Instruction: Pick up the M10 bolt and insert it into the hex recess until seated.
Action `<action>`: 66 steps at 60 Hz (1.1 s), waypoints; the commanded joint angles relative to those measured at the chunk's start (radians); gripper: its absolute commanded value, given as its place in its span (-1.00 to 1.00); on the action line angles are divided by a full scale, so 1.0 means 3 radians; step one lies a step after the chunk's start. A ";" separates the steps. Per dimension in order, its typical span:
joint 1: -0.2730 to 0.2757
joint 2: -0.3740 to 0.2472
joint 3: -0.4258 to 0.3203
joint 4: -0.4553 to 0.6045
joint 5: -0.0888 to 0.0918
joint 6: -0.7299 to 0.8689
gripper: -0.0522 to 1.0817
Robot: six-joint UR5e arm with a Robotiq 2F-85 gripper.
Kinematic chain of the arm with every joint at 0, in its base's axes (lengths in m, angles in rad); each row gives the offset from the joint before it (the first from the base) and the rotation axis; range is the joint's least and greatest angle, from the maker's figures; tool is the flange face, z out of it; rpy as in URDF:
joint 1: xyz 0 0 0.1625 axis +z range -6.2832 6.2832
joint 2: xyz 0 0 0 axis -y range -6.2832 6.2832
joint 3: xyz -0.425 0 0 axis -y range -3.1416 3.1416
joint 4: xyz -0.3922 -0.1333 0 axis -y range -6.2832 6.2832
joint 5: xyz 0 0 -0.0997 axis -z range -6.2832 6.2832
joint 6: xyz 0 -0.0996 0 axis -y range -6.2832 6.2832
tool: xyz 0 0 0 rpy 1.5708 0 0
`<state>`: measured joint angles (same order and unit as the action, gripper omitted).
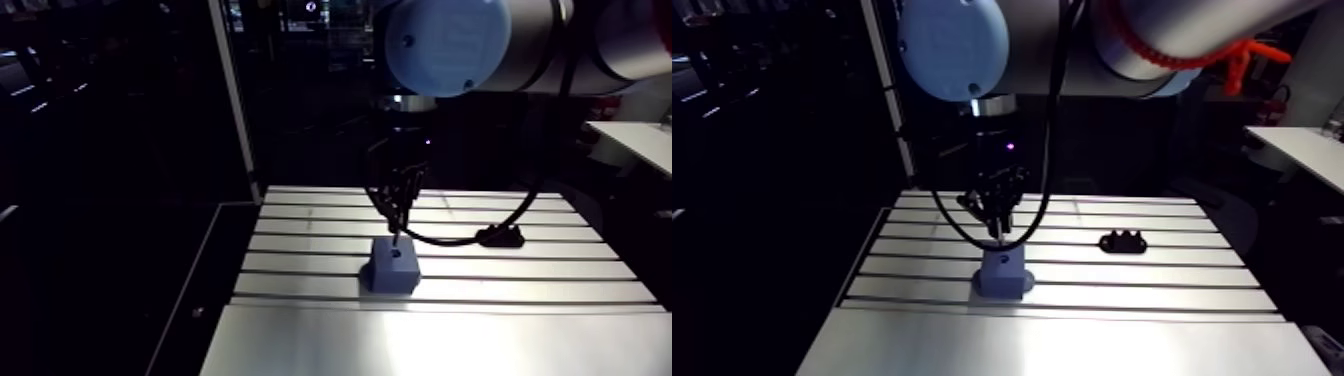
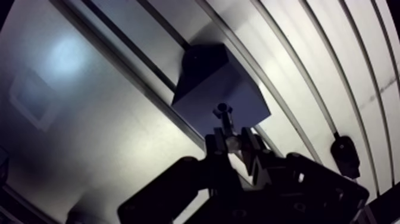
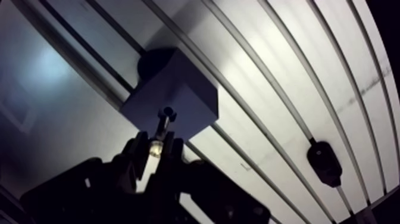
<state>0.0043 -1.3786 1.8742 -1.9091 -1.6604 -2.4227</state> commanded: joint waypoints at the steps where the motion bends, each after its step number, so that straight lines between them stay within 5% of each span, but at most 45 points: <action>1: -0.0004 0.0006 0.0014 -0.0005 0.0004 -0.0002 0.69; 66: -0.0040 0.0052 0.0040 -0.0010 0.0005 -0.0012 0.69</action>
<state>-0.0062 -1.3650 1.8831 -1.9122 -1.6590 -2.4272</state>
